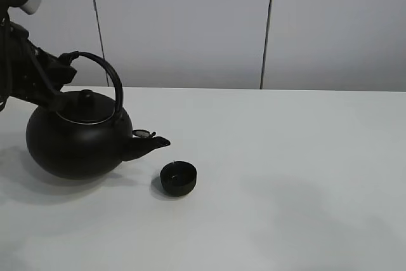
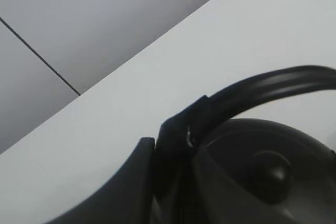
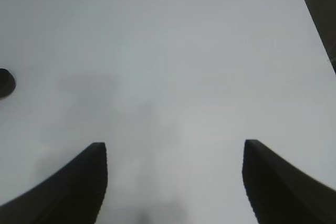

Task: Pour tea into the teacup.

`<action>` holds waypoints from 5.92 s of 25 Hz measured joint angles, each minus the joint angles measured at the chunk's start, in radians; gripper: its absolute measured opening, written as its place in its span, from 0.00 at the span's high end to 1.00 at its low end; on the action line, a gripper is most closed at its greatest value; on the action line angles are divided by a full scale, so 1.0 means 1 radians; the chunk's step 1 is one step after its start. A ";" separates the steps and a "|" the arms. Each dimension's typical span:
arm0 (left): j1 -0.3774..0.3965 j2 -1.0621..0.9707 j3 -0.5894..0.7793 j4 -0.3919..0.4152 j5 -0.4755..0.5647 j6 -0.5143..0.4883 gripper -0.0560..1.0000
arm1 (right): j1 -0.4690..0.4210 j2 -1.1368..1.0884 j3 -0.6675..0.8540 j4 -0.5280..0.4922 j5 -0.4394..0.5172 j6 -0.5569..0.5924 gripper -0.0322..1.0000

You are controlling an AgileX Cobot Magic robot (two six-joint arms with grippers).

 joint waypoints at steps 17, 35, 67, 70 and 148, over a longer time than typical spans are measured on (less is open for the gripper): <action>0.000 0.000 0.000 0.004 0.000 0.033 0.83 | 0.000 0.000 0.000 0.000 0.001 0.000 0.49; 0.002 0.000 0.016 -0.003 -0.028 -0.349 0.83 | 0.000 0.000 0.000 0.000 -0.001 0.000 0.49; 0.229 0.179 0.307 0.016 -0.604 -0.278 0.83 | 0.000 0.000 0.000 0.000 0.000 0.000 0.49; 0.229 0.180 0.307 0.016 -0.607 -0.278 0.83 | 0.000 0.000 0.000 0.000 0.000 0.000 0.49; 0.415 -0.516 -0.585 -0.012 1.059 -0.496 0.68 | 0.000 0.001 0.000 0.000 -0.001 0.000 0.49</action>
